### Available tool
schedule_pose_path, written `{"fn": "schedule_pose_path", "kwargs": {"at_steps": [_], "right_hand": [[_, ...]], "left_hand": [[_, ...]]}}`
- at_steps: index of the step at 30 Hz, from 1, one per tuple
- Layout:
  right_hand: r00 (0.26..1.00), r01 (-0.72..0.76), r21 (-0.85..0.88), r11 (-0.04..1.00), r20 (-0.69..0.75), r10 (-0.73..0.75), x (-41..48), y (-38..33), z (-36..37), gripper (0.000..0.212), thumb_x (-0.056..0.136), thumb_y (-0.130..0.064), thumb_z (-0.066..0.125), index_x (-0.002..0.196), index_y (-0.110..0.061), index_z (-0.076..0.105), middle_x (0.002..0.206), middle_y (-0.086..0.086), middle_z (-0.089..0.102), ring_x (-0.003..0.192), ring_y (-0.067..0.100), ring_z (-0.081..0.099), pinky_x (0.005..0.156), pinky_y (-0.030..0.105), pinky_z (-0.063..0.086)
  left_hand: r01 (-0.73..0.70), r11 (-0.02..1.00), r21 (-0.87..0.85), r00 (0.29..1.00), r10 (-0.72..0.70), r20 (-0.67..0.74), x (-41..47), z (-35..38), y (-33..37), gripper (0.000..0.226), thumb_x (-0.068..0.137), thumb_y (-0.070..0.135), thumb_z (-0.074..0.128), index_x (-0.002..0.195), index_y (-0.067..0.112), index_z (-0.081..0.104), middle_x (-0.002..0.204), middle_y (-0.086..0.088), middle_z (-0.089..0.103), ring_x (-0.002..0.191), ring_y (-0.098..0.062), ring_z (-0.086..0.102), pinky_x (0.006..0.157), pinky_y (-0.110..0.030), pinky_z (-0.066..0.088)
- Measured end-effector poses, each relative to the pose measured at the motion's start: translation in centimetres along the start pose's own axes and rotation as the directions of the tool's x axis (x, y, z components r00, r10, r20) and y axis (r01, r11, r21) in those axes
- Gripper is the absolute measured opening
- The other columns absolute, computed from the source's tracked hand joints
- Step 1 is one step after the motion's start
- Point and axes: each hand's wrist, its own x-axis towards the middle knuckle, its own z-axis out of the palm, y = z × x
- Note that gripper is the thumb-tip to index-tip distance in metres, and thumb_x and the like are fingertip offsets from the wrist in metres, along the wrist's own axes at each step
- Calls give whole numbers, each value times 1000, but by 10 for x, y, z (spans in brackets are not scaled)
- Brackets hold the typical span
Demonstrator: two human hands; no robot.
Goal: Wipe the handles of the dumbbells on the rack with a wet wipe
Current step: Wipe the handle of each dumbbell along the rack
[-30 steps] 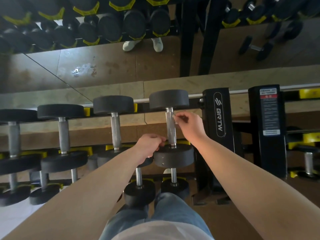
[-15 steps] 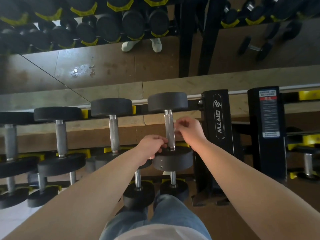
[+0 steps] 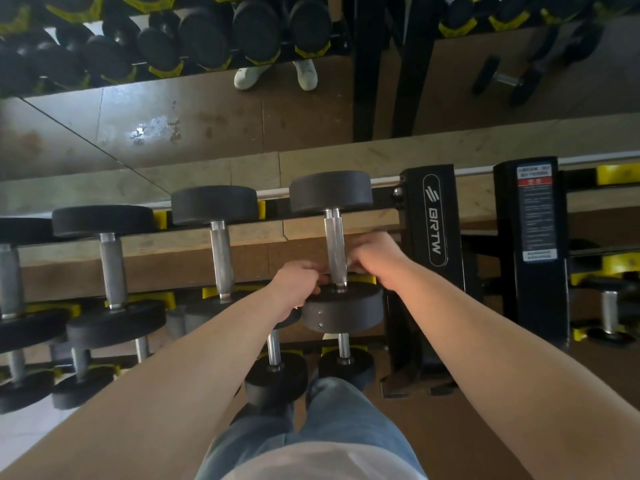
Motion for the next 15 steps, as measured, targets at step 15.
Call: {"fn": "schedule_pose_path", "kwargs": {"at_steps": [15], "right_hand": [[960, -179, 175, 968, 244, 134, 26, -11, -11, 25, 96, 8, 51, 109, -6, 68, 117, 20, 68, 75, 18, 58, 67, 27, 50]], "left_hand": [[31, 995, -99, 999, -28, 33, -5, -7, -1, 33, 106, 12, 48, 132, 24, 63, 110, 4, 72, 87, -11, 60, 52, -19, 41]]}}
